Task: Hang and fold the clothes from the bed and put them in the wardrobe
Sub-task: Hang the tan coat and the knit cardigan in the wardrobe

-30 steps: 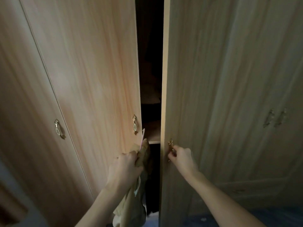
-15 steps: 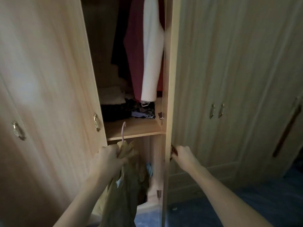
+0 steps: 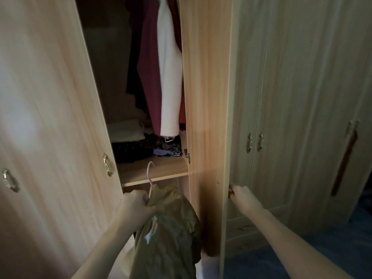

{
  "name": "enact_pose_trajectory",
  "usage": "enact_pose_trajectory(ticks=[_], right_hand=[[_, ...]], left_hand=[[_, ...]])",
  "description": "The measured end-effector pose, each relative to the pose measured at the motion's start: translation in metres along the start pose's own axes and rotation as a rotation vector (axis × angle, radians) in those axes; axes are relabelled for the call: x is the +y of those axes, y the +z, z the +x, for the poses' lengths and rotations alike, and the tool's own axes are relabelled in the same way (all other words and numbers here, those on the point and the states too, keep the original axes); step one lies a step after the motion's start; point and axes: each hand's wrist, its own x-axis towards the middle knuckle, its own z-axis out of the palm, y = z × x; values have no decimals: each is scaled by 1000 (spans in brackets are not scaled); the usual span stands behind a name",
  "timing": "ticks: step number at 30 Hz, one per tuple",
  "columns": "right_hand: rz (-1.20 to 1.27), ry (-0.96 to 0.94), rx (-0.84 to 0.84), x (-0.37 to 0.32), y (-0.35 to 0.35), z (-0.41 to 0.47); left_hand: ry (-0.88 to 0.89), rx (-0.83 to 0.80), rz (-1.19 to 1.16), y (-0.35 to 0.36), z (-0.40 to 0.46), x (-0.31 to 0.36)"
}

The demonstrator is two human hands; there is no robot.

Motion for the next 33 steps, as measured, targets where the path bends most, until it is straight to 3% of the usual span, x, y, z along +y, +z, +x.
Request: enact_pose_trajectory(ticks=[7, 10, 13, 16, 22, 28, 33], right_hand=[[-567, 20, -114, -28, -18, -30], [-621, -47, -99, -61, -22, -48], [-488, -196, -23, -104, -18, -58], [-204, -303, 37, -141, -10, -54], [188, -354, -213, -195, -6, -40], [184, -297, -230, -219, 15, -13], [142, -260, -89, -240, 34, 4]], left_hand=[[-97, -56, -204, 2, 12, 4], [-161, -159, -383, 5, 15, 11], [-216, -197, -531, 10, 16, 13], [-252, -181, -601, 15, 21, 8], [-286, -281, -652, 10, 39, -9], [-326, -343, -763, 4, 57, -26], [-365, -178, -944, 3, 67, -37]])
